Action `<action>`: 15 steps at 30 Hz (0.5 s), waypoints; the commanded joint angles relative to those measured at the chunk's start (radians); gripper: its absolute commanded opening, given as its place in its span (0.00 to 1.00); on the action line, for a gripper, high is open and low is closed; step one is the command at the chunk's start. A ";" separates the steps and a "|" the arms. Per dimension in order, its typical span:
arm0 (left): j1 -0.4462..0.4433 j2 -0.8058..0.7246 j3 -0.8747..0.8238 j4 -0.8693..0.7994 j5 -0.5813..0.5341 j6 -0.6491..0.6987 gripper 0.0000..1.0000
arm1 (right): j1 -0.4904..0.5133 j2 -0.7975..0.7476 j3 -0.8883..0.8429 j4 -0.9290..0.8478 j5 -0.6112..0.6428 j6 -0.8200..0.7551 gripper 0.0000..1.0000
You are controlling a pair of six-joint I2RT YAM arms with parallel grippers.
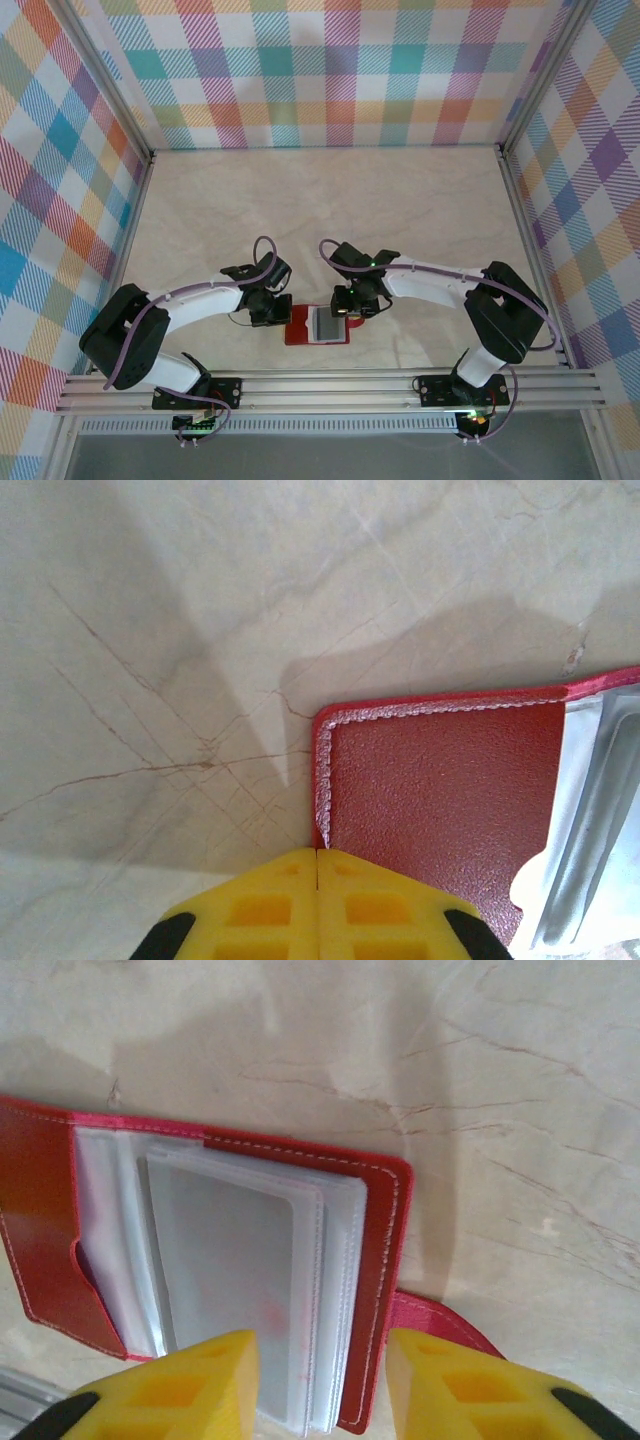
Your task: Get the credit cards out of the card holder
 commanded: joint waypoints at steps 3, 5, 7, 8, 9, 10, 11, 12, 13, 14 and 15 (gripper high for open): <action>0.007 -0.070 0.017 -0.050 -0.060 0.005 0.12 | -0.002 0.003 -0.028 0.104 -0.107 0.008 0.32; 0.007 -0.101 0.031 -0.074 -0.056 0.005 0.13 | -0.002 0.019 -0.030 0.120 -0.123 0.011 0.30; 0.007 -0.130 0.040 -0.093 -0.054 0.006 0.14 | -0.002 0.030 -0.029 0.121 -0.123 0.014 0.29; 0.007 -0.143 0.041 -0.098 -0.055 0.006 0.15 | -0.002 0.032 -0.032 0.123 -0.123 0.017 0.29; 0.007 -0.146 0.043 -0.102 -0.053 0.005 0.15 | -0.002 0.032 -0.036 0.128 -0.123 0.020 0.29; 0.007 -0.150 0.045 -0.107 -0.052 0.005 0.15 | -0.002 0.031 -0.040 0.131 -0.122 0.022 0.29; 0.007 -0.150 0.044 -0.108 -0.046 0.003 0.15 | -0.002 0.033 -0.042 0.129 -0.119 0.022 0.31; 0.008 -0.147 0.043 -0.102 -0.040 0.000 0.15 | -0.002 0.038 -0.040 0.120 -0.113 0.022 0.33; 0.007 -0.144 0.041 -0.092 -0.025 -0.001 0.15 | -0.002 0.044 -0.038 0.112 -0.105 0.022 0.34; 0.007 -0.135 0.039 -0.085 -0.012 -0.004 0.15 | -0.002 0.051 -0.037 0.111 -0.103 0.020 0.34; 0.005 -0.128 0.037 -0.079 -0.006 -0.005 0.15 | -0.002 0.055 -0.039 0.117 -0.107 0.018 0.33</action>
